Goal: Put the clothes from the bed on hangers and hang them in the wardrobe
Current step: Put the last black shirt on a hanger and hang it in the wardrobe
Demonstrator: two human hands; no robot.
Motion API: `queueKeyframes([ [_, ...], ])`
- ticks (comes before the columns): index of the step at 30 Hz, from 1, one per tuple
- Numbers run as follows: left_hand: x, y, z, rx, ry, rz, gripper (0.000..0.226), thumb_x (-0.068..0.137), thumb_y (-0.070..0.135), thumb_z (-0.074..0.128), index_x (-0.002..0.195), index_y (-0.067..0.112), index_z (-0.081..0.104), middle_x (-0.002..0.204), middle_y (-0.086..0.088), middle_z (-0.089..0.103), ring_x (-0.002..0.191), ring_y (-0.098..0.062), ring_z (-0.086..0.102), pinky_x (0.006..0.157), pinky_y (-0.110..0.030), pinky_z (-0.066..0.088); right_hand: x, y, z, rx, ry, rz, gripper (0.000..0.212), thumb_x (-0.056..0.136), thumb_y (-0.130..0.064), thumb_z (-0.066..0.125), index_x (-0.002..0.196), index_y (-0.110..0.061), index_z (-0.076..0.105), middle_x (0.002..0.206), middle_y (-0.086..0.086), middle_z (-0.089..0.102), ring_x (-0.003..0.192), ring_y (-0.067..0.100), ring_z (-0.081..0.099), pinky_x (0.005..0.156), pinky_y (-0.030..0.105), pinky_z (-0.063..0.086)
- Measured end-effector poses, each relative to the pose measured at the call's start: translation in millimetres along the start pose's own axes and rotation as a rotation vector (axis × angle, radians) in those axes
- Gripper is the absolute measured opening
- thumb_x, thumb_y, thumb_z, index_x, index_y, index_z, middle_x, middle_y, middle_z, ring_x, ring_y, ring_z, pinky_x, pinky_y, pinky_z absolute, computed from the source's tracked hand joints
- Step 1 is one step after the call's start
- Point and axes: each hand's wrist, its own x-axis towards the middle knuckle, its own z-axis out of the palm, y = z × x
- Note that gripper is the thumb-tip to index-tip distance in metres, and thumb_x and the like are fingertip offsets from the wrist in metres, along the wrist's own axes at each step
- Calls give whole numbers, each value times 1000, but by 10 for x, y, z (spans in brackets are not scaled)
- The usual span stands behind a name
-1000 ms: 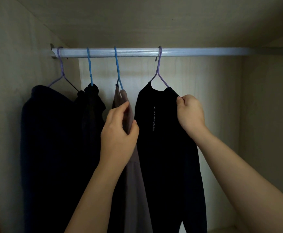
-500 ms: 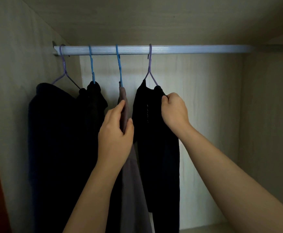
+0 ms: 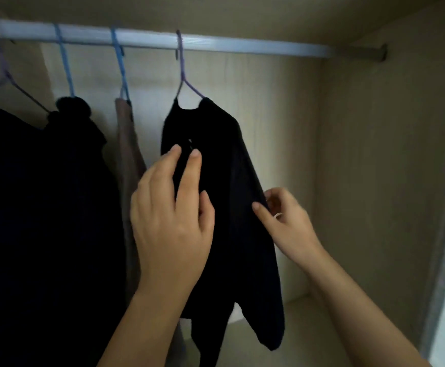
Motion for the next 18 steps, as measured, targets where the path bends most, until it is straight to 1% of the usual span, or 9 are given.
queueKeyframes([
  [3,-177,217,126,-151,-148,-25,49,86,23,54,132,10,42,133,-19,48,121,-30,42,98,-40,39,-357,315,-344,-67,10,14,17,85,-28,61,97,-26,49,88,-9,56,81,0,55,67,1,39],
  [5,-287,355,221,-246,-256,-95,57,84,33,54,134,13,38,139,-19,41,125,-30,36,99,-45,37,-510,484,-663,-175,125,-9,18,85,-22,62,98,-22,50,89,-5,56,80,-4,54,69,1,39],
  [7,-372,484,326,-286,-329,-145,64,81,41,54,136,14,35,142,-21,35,129,-33,32,99,-51,36,-581,626,-990,-295,288,-11,19,84,-16,63,100,-13,53,90,1,56,75,1,54,69,4,38],
  [9,-424,631,451,-290,-370,-186,72,79,46,56,138,11,33,144,-25,31,130,-38,31,100,-54,35,-611,764,-1306,-376,470,29,23,84,-15,62,104,-9,52,94,7,55,77,15,54,70,12,40],
  [11,-450,766,565,-283,-377,-265,77,77,43,62,138,9,29,143,-28,30,129,-43,32,100,-56,33,-629,895,-1536,-428,617,103,32,84,-19,61,111,-6,49,101,9,52,85,18,53,76,27,44],
  [12,-458,824,615,-274,-365,-302,77,77,38,64,138,9,28,143,-29,30,128,-44,33,100,-57,34,-632,957,-1618,-446,658,160,39,84,-21,62,116,-5,47,107,10,50,90,18,51,79,30,43],
  [14,-463,908,697,-246,-321,-343,69,79,24,64,136,10,28,140,-30,33,124,-45,37,95,-57,37,-614,1096,-1737,-488,646,278,54,82,-24,64,126,-2,41,120,14,46,102,22,51,86,32,42],
  [16,-459,934,772,-245,-285,-375,60,82,12,58,134,10,29,136,-29,37,118,-45,41,91,-57,40,-567,1238,-1826,-508,561,395,66,81,-30,66,132,-1,35,129,15,42,114,27,48,93,36,41],
  [18,-449,924,821,-275,-270,-406,57,81,4,55,133,9,32,131,-29,42,112,-45,45,85,-56,43,-510,1353,-1895,-528,463,495,70,80,-35,66,132,-1,33,130,14,41,118,29,46,93,37,40],
])
